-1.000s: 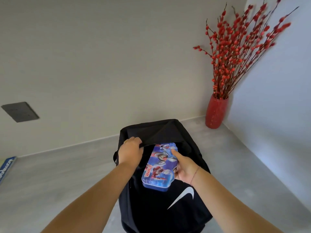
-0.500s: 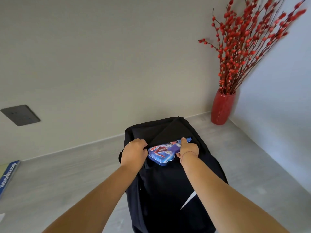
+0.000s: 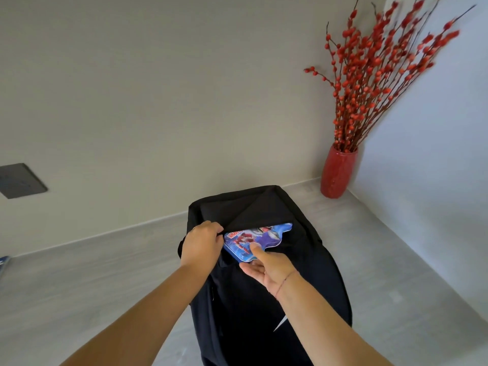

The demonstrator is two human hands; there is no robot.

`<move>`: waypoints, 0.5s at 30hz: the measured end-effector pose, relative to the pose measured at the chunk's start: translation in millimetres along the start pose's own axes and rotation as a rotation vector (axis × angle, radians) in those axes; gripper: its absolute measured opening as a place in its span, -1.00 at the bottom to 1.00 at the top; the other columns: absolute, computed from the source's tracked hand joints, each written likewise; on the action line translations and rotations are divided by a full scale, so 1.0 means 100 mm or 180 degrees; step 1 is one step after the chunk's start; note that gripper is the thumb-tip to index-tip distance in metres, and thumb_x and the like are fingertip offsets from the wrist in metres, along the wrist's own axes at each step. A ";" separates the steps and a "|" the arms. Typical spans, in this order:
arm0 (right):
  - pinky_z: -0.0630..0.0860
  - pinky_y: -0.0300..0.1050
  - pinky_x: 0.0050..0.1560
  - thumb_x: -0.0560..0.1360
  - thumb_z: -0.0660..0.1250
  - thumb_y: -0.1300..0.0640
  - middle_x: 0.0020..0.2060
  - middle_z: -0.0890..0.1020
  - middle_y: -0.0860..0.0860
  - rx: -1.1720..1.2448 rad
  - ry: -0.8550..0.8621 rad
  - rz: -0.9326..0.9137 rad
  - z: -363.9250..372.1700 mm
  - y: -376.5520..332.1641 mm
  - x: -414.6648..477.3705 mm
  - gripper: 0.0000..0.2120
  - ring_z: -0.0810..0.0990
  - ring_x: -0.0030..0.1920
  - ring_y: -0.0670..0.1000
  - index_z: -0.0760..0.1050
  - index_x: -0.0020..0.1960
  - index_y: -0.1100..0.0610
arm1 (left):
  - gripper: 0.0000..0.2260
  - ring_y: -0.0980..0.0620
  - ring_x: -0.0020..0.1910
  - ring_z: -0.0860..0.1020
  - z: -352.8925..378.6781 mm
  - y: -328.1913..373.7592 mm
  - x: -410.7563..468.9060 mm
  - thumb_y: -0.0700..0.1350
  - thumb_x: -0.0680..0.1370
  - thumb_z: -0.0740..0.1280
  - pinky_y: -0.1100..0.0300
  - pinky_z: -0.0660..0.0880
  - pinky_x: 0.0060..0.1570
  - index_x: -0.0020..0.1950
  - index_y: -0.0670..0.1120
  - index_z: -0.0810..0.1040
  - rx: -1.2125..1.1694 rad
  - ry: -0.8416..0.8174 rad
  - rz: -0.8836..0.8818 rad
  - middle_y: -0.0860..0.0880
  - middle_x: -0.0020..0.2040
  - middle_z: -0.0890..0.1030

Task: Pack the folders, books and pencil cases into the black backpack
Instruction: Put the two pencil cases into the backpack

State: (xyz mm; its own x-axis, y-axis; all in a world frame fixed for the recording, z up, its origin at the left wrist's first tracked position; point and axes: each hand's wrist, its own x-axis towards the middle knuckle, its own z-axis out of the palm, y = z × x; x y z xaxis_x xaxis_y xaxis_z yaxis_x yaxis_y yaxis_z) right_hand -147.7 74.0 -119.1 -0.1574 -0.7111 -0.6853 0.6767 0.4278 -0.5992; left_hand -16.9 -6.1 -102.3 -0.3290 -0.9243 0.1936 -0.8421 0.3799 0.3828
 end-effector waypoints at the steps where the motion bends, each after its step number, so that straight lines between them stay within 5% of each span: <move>1: 0.64 -0.13 -0.40 0.49 0.38 0.18 -0.17 0.62 0.22 0.0119 0.0036 -0.0046 0.04 -0.01 0.01 -0.82 0.65 -0.21 0.13 0.45 -0.07 0.27 | -0.78 -0.01 0.00 0.60 -0.01 0.00 0.00 -0.13 0.56 0.25 0.19 0.51 -0.03 0.16 -0.09 0.59 0.0010 0.0006 0.0002 -0.06 0.08 0.63; 5: 0.67 -0.06 -0.19 0.47 0.40 0.20 -0.24 0.63 0.22 0.0449 0.0350 -0.0067 0.30 -0.07 0.10 -0.80 0.67 -0.26 0.14 0.40 -0.07 0.26 | -0.83 -0.04 -0.08 0.59 -0.05 0.01 0.02 -0.18 0.53 0.26 0.16 0.51 -0.12 0.03 -0.14 0.62 0.0007 0.0109 0.0048 -0.09 -0.02 0.63; 8: 0.61 0.00 0.08 0.49 0.38 0.21 -0.11 0.66 0.23 0.0533 0.0293 -0.0066 0.49 -0.09 0.20 -0.77 0.69 -0.03 0.20 0.38 0.05 0.26 | -0.85 -0.04 -0.14 0.59 -0.05 0.03 0.02 -0.18 0.52 0.26 0.16 0.51 -0.17 -0.01 -0.15 0.62 0.0091 0.0051 0.0128 -0.09 -0.05 0.63; 10: 0.61 -0.06 0.02 0.52 0.33 0.16 0.02 0.65 0.28 0.0114 0.0160 -0.0005 0.54 -0.15 0.22 -0.72 0.66 0.06 0.21 0.39 0.14 0.30 | -0.85 -0.05 -0.14 0.59 -0.06 -0.01 0.03 -0.19 0.52 0.27 0.19 0.47 -0.19 -0.01 -0.16 0.62 0.0046 0.0076 0.0074 -0.09 -0.06 0.64; 15: 0.57 -0.06 -0.09 0.58 0.23 0.16 -0.19 0.64 0.28 -0.0424 -0.0071 0.0056 0.23 -0.25 0.24 -0.66 0.65 -0.22 0.11 0.40 0.22 0.41 | -0.85 -0.07 -0.09 0.59 -0.07 -0.04 0.05 -0.19 0.51 0.28 0.10 0.52 -0.12 0.01 -0.16 0.61 -0.0061 0.0097 0.0188 -0.09 -0.04 0.63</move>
State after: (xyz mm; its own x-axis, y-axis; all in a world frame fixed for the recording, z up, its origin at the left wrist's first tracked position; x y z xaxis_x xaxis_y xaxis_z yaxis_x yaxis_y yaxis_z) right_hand -151.5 33.8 -111.2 -0.1294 -0.7143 -0.6878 0.5774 0.5096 -0.6379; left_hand -12.0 -12.3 -97.0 -0.3645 -0.8987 0.2438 -0.8131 0.4348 0.3871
